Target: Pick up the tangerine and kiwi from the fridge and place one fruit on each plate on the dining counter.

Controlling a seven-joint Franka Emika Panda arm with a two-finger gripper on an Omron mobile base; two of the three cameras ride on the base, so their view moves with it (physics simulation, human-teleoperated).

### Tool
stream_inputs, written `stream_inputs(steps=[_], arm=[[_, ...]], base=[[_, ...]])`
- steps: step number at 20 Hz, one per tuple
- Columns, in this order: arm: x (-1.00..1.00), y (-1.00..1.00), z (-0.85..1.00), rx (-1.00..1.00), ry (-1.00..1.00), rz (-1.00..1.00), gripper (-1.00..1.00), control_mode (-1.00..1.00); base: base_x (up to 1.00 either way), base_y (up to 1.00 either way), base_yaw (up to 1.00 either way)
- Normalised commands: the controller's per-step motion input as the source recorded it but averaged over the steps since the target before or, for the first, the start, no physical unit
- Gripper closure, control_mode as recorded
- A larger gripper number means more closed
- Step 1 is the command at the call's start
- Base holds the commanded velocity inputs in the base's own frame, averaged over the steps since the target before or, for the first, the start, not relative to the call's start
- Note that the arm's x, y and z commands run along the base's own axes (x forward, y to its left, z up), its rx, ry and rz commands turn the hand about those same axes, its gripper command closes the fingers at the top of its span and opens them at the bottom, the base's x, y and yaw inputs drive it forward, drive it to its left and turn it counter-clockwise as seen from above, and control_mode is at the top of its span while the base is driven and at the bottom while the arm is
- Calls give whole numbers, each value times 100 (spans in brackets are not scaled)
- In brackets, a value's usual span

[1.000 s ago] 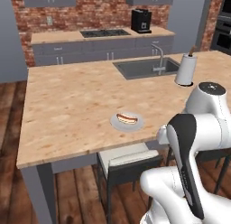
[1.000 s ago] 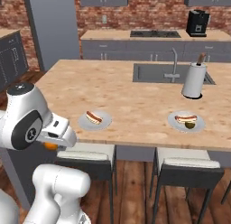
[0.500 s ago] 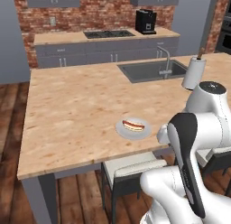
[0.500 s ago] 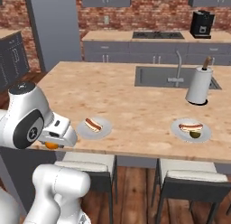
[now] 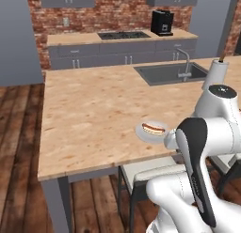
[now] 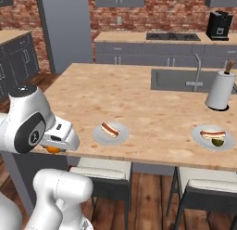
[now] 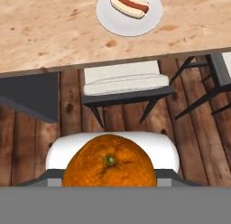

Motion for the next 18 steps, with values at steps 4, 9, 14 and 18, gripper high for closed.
stream_inputs(steps=[4,9,14,18], arm=[[0,0,0,0,0,0,100,100],[0,0,0,0,0,0,100,100],[0,0,0,0,0,0,100,100],[0,0,0,0,0,0,100,100]], base=[[52,5,0],[48,2,0],[55,0,-3],[4,1,0]])
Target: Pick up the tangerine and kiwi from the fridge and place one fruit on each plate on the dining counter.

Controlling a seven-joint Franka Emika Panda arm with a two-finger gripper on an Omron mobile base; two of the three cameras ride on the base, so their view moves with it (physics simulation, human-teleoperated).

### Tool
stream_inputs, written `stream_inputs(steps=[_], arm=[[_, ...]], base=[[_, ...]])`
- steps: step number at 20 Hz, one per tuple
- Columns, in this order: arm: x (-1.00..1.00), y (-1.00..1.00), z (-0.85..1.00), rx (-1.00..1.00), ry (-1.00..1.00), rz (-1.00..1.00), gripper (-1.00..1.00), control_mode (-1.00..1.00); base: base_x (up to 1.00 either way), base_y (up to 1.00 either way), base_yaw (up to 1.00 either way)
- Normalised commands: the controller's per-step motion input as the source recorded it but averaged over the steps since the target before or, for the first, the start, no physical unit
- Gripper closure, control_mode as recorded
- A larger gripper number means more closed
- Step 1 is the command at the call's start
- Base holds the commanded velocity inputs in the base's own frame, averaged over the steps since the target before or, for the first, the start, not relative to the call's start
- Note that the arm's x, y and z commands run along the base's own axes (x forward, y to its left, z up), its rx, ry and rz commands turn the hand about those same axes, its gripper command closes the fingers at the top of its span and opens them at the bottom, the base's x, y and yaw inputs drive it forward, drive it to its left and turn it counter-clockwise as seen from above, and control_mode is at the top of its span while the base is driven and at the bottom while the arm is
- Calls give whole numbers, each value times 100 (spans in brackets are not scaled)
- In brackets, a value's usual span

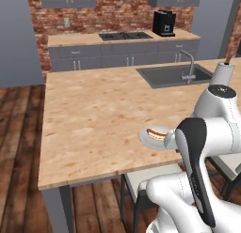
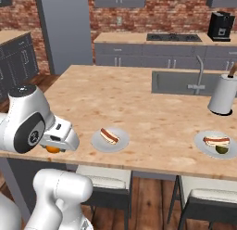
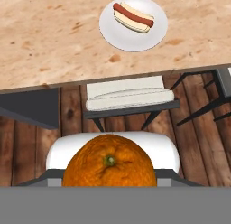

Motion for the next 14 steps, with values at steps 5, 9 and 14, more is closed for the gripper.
stream_inputs(steps=[5,9,14], arm=[[0,0,0,0,0,0,100,100],[0,0,0,0,0,0,100,100],[0,0,0,0,0,0,100,100]], base=[[0,0,-7],[0,-12,-25],[0,-6,-27]])
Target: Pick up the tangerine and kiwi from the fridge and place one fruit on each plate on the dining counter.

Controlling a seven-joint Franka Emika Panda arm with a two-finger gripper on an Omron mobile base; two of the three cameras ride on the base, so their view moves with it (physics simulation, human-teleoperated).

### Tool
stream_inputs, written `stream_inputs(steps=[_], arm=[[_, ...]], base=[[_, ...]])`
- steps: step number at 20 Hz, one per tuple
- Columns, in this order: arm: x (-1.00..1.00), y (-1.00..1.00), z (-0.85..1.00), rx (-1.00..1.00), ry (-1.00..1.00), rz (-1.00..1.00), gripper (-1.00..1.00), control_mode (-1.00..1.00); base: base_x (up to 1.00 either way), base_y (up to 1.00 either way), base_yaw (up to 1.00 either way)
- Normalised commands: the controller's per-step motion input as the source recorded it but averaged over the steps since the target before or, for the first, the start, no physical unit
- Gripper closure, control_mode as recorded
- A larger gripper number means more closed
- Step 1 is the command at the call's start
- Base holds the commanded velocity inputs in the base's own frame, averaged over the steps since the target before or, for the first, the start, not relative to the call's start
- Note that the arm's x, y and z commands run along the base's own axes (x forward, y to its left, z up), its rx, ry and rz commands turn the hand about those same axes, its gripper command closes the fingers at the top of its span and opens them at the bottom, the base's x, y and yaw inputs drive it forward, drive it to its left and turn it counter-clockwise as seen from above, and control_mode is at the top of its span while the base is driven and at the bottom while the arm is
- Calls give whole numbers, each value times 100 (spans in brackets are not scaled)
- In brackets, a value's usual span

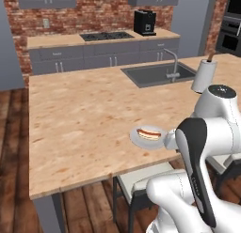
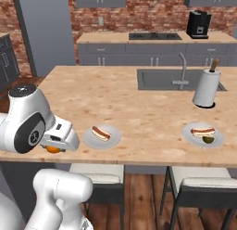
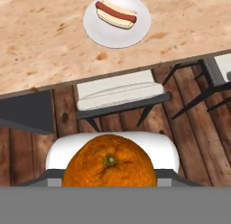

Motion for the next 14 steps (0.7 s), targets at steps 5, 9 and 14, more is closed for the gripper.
stream_inputs(steps=[5,9,14], arm=[[0,0,0,0,0,0,100,-100],[38,-6,0,0,0,0,100,-100],[83,-17,-11,0,4,-1,100,-100]], base=[[0,-10,-6],[0,0,0],[0,0,0]])
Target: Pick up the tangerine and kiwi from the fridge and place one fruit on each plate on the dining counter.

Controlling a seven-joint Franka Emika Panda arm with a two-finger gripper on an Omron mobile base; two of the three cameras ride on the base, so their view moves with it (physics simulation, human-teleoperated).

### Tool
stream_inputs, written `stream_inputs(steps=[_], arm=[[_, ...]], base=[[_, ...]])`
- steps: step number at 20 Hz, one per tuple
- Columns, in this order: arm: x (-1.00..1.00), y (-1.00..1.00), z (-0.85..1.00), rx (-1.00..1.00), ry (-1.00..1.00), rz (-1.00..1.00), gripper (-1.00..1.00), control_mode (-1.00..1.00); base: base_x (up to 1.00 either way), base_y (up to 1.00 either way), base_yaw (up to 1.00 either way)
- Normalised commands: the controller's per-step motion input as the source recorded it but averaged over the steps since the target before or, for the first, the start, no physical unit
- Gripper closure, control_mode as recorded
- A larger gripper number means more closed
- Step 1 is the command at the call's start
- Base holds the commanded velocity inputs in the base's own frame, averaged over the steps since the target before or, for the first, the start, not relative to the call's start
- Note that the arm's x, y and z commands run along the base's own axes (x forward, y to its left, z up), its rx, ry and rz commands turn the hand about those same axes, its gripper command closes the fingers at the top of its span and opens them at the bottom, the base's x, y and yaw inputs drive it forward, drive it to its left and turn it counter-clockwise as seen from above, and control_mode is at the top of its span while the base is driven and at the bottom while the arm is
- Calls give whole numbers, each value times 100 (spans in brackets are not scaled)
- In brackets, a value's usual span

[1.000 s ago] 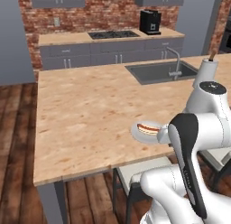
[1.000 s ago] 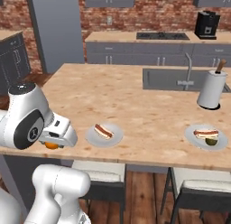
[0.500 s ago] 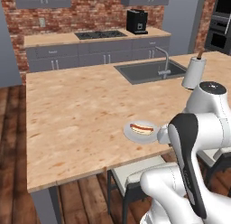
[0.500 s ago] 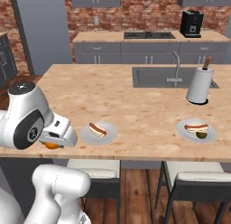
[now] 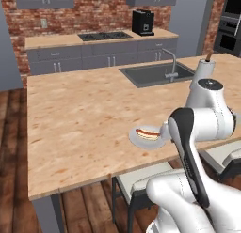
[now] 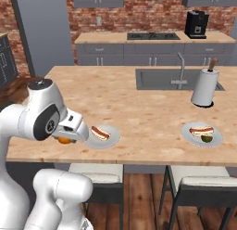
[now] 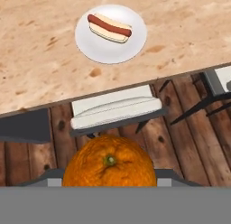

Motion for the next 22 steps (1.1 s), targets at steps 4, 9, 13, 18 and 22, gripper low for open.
stream_inputs(steps=[4,9,13,18,22], arm=[[74,-8,-14,0,19,-16,100,-100],[83,-8,-8,0,21,-23,100,-100],[78,0,-25,4,4,-18,100,-100],[29,1,-42,3,-6,-1,100,-100],[20,1,-59,0,-13,0,100,-100]], base=[[0,0,0],[0,0,0],[0,0,0],[0,0,0],[0,0,0]])
